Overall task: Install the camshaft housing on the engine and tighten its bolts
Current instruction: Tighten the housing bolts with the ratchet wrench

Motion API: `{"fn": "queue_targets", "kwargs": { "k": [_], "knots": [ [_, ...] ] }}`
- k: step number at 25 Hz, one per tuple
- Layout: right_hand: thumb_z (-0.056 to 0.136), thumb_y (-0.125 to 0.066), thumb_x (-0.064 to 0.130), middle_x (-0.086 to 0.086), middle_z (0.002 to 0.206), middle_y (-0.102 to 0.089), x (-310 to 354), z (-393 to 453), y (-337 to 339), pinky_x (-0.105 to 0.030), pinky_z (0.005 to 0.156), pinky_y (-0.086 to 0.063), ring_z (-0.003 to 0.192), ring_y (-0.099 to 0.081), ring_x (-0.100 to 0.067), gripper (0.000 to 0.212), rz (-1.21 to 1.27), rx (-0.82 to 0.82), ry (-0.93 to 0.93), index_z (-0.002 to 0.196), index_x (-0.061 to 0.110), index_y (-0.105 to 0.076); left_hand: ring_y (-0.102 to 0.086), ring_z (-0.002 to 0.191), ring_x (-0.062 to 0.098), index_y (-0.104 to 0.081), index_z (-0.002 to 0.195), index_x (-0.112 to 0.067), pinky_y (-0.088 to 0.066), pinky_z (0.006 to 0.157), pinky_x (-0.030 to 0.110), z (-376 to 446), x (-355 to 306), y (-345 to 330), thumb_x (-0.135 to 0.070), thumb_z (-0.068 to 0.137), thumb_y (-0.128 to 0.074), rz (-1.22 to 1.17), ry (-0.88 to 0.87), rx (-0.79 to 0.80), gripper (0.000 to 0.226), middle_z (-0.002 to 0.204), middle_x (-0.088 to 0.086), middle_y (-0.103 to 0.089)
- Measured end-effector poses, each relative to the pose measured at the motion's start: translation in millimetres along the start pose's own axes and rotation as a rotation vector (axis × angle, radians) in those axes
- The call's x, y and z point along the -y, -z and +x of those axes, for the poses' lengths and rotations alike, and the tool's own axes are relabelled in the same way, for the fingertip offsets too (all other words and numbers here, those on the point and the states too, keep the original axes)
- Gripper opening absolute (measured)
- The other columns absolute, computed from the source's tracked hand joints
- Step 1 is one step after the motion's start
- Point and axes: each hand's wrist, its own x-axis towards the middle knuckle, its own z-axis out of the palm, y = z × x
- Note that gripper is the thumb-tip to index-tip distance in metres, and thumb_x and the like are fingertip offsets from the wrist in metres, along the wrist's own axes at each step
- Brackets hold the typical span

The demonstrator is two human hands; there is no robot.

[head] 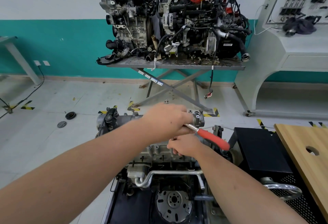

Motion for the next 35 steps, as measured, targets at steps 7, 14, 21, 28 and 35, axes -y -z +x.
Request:
{"fn": "queue_targets", "kwargs": {
  "k": [7,14,21,28,35],
  "knots": [
    [0.078,-0.06,0.033,0.005,0.061,-0.069,0,5,2,-0.031,0.062,-0.054,0.053,-0.065,-0.008,0.016,0.005,-0.029,0.103,0.065,0.025,-0.063,-0.055,0.106,0.022,-0.07,0.094,-0.012,-0.047,0.089,0.038,-20,-4,-52,-0.043,0.093,-0.056,-0.417,0.352,-0.545,0.034,0.111,0.007,-0.06],
    [0.073,-0.058,0.036,0.002,0.062,-0.071,0,1,3,-0.036,0.07,-0.058,0.049,-0.061,-0.007,0.017,0.047,-0.025,0.057,0.06,0.025,-0.061,-0.07,0.075,0.017,-0.063,0.112,-0.02,-0.055,0.064,0.023,1,-25,-48,-0.05,0.098,-0.037,-1.612,0.805,-0.667,0.042,0.082,0.005,-0.073],
    [0.078,-0.062,0.035,0.004,0.063,-0.072,0,3,2,-0.031,0.066,-0.056,0.049,-0.062,-0.006,0.018,0.029,-0.03,0.042,0.065,0.023,-0.065,-0.068,0.067,0.027,-0.061,0.101,-0.012,-0.055,0.086,0.044,-1,-5,-29,-0.047,0.104,-0.042,-1.82,1.008,-0.38,0.04,0.071,0.008,-0.068],
    [0.081,-0.065,0.032,0.003,0.061,-0.07,1,2,4,-0.03,0.065,-0.055,0.049,-0.061,-0.006,0.021,0.057,-0.018,0.053,0.061,0.023,-0.065,-0.075,0.077,0.018,-0.063,0.102,-0.01,-0.056,0.089,0.042,5,8,5,-0.053,0.1,-0.045,-1.177,0.916,0.045,0.046,0.076,-0.002,-0.077],
    [0.076,-0.065,0.035,0.005,0.063,-0.071,2,0,3,-0.03,0.065,-0.054,0.049,-0.062,-0.006,0.016,0.001,-0.025,0.042,0.064,0.024,-0.065,-0.049,0.053,0.012,-0.054,0.079,-0.017,-0.034,0.048,0.025,16,3,30,-0.038,0.103,-0.043,-0.481,0.545,0.251,0.034,0.075,0.0,-0.065]
  ]
}}
